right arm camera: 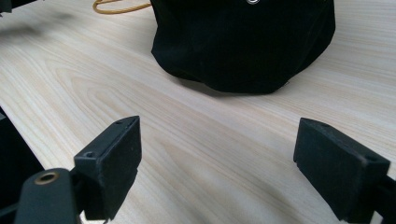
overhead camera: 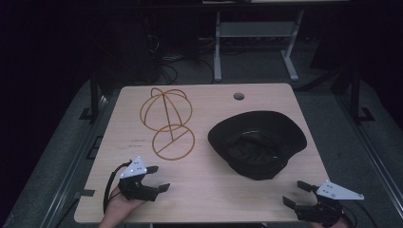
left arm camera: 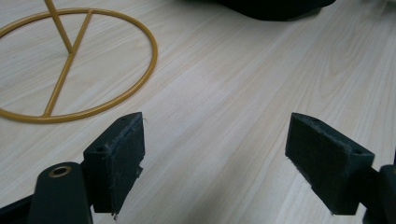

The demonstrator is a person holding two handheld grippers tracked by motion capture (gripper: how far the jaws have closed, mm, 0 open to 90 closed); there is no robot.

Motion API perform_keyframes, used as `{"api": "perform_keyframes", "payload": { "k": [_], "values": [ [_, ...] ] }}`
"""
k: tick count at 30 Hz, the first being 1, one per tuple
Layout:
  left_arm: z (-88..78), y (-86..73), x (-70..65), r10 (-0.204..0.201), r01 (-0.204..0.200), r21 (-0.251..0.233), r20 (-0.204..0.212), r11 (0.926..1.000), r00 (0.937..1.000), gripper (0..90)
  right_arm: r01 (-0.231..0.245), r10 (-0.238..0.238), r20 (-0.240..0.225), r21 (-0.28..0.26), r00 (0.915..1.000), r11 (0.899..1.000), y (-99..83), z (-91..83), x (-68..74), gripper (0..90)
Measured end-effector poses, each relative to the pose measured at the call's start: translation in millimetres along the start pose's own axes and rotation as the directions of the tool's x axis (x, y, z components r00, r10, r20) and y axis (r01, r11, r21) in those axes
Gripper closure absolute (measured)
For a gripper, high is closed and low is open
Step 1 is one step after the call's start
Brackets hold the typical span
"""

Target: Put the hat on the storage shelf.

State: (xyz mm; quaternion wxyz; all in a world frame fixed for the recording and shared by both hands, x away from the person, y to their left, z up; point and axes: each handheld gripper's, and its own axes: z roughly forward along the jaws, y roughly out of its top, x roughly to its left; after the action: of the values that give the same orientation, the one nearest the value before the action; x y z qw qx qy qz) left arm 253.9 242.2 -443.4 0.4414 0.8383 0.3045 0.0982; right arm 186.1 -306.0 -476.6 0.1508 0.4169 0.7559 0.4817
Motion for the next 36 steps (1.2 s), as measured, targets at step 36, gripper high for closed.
{"api": "perform_keyframes", "payload": {
  "k": [36],
  "values": [
    [31.9,81.7,-54.8,0.178,-0.177,-0.019,0.119,0.9841,0.9768,18.9,0.008,-0.008,-0.01,-0.005,0.9999,1.0,2.8,-3.4,1.6,14.2]
  ]
}}
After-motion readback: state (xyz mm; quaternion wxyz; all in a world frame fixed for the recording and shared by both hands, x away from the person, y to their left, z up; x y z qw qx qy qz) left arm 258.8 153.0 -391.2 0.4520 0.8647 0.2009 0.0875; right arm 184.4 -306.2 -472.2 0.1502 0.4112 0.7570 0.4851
